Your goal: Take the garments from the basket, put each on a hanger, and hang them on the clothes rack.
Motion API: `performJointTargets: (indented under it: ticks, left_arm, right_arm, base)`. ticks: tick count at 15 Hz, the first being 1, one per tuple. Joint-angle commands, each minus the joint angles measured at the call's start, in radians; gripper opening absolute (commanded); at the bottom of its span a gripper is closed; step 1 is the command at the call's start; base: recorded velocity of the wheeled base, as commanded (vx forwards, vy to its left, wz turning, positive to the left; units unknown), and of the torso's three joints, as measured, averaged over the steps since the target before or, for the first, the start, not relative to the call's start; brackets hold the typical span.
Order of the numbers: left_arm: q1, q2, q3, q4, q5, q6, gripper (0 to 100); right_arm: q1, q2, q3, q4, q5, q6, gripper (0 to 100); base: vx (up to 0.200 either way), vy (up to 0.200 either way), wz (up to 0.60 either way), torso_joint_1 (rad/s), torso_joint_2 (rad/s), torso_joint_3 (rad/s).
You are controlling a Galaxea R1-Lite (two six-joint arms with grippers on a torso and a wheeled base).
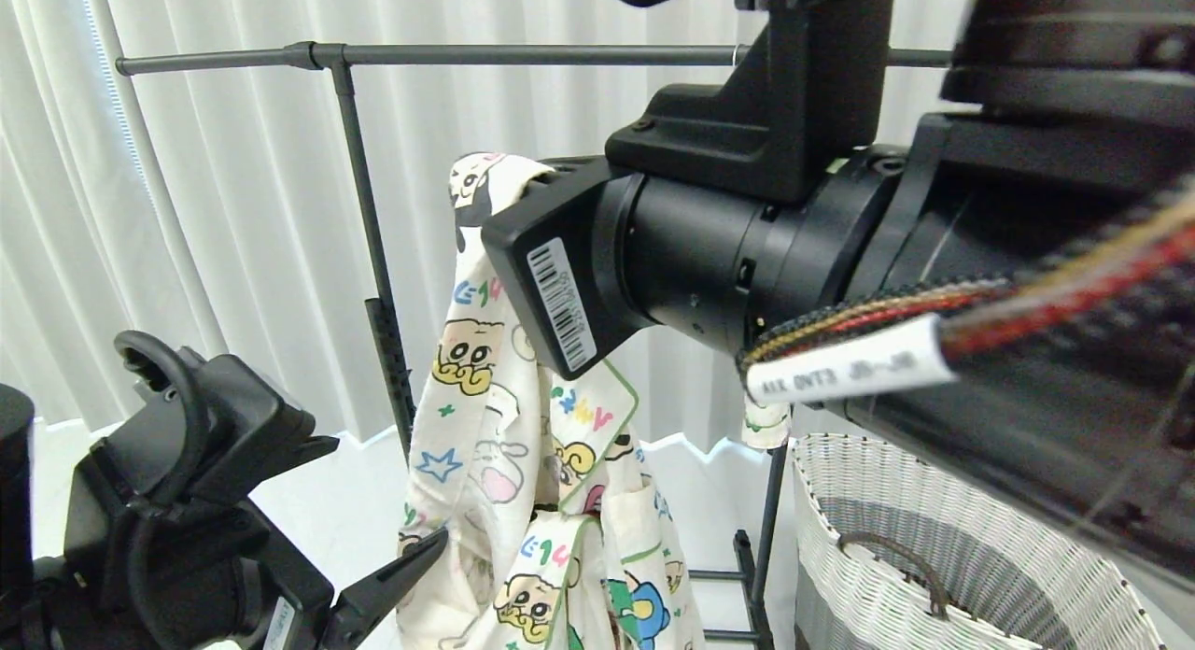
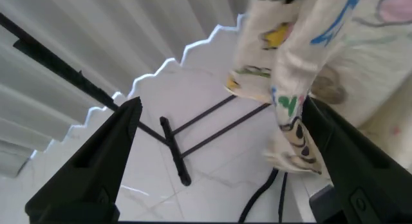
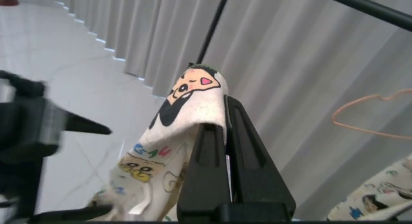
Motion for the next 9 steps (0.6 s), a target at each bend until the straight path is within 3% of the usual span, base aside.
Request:
performJointTargets:
  ticks: [1, 6, 9]
  left_arm:
    - [0.013, -0.016, 0.009, 0.000, 0.000, 0.001, 100]
    - [-0.045, -0.069, 0.038, -0.002, -0.052, 0.006, 100]
    - [-0.174, -0.151, 0.055, 0.000, -0.067, 0.009, 100]
  right_arm:
    - [0.041, -0.013, 0.002, 0.005, 0.000, -0.002, 0]
    - [0.083, -0.013, 0.006, 0.005, -0.004, -0.003, 0]
    - [0.078, -0.010, 0.008, 0.005, -0.016, -0.003, 0]
  base:
    - [0.000, 0.000, 0.00, 0.000, 0.00, 0.000]
    - [0.000, 0.000, 0.00, 0.000, 0.00, 0.000]
    - [0.000, 0.000, 0.00, 0.000, 0.00, 0.000]
